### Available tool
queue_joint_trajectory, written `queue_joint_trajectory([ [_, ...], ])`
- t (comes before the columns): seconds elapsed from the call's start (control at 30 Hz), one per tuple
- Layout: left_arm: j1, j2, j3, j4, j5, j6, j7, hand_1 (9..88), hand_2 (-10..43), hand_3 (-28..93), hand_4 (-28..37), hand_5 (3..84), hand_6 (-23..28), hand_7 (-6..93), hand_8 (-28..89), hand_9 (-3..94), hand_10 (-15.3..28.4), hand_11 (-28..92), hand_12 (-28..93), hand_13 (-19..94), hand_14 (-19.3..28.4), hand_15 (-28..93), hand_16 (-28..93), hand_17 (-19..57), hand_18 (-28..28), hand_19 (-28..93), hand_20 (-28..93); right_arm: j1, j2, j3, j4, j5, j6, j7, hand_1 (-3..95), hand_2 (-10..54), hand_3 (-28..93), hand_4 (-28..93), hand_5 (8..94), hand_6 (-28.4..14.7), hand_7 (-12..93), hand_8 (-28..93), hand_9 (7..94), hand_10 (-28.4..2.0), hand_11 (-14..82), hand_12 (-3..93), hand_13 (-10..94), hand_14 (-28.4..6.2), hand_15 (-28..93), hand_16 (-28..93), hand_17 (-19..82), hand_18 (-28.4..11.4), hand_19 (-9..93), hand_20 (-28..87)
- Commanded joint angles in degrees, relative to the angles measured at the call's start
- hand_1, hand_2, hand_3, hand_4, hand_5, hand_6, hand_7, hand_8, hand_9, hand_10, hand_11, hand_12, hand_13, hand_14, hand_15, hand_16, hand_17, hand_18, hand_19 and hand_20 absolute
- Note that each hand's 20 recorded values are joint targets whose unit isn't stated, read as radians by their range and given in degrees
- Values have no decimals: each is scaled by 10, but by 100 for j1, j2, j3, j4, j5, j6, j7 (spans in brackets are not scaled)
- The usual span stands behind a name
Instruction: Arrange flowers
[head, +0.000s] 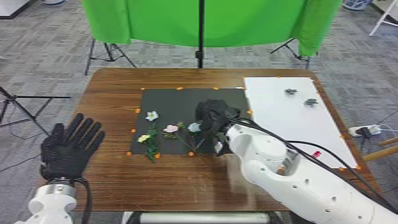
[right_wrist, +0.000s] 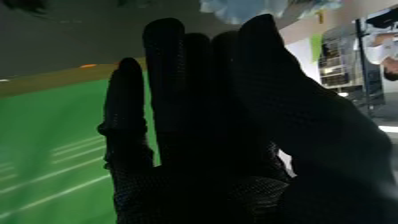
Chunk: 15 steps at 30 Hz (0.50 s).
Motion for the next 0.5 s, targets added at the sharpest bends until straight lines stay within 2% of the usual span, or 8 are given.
queue_joint_trajectory([
  [0.03,60,-42,6,21,-15,6,-21,285,118,760,-279,429,93,48,-68,354,148,164,102,265,146,282,-52,-39,125,266,134,-199,175,604,-262,43,59,197,550,-95,730,-283,621,-14,166,-132,625,-134,146,148,573,-109,451,292,231,-213,745,336],
  [0.17,53,-42,2,15,16,-24,-22,286,118,759,-280,429,93,48,-68,354,148,165,102,265,146,281,-51,-39,125,265,134,-539,452,1511,-323,164,194,649,504,-95,764,-283,590,-24,154,-127,583,-150,134,145,527,-132,462,189,223,-216,735,318],
  [0.27,120,-51,-33,7,22,-43,17,286,118,759,-280,429,94,48,-68,354,148,164,102,265,146,281,-51,-39,125,265,134,-701,570,2135,-139,283,350,996,490,-95,771,-283,580,-31,151,-124,539,-157,121,140,479,-140,390,154,216,-215,725,304],
  [0.33,122,-80,-53,18,35,-61,-6,285,118,759,-280,429,94,50,-68,354,148,163,102,266,145,279,-51,-39,125,264,133,-849,712,2489,-4,125,416,1117,485,-95,776,-283,576,-34,150,-124,506,-160,109,135,441,-149,333,143,205,-212,711,293],
  [0.5,124,-47,-103,26,58,-102,10,286,116,757,-279,429,94,50,-70,354,144,160,102,268,141,270,-52,-37,125,260,131,-1076,1003,3089,405,206,178,1446,479,-95,784,-283,527,-37,148,-123,426,-157,84,124,361,-163,221,158,166,-210,662,259],
])
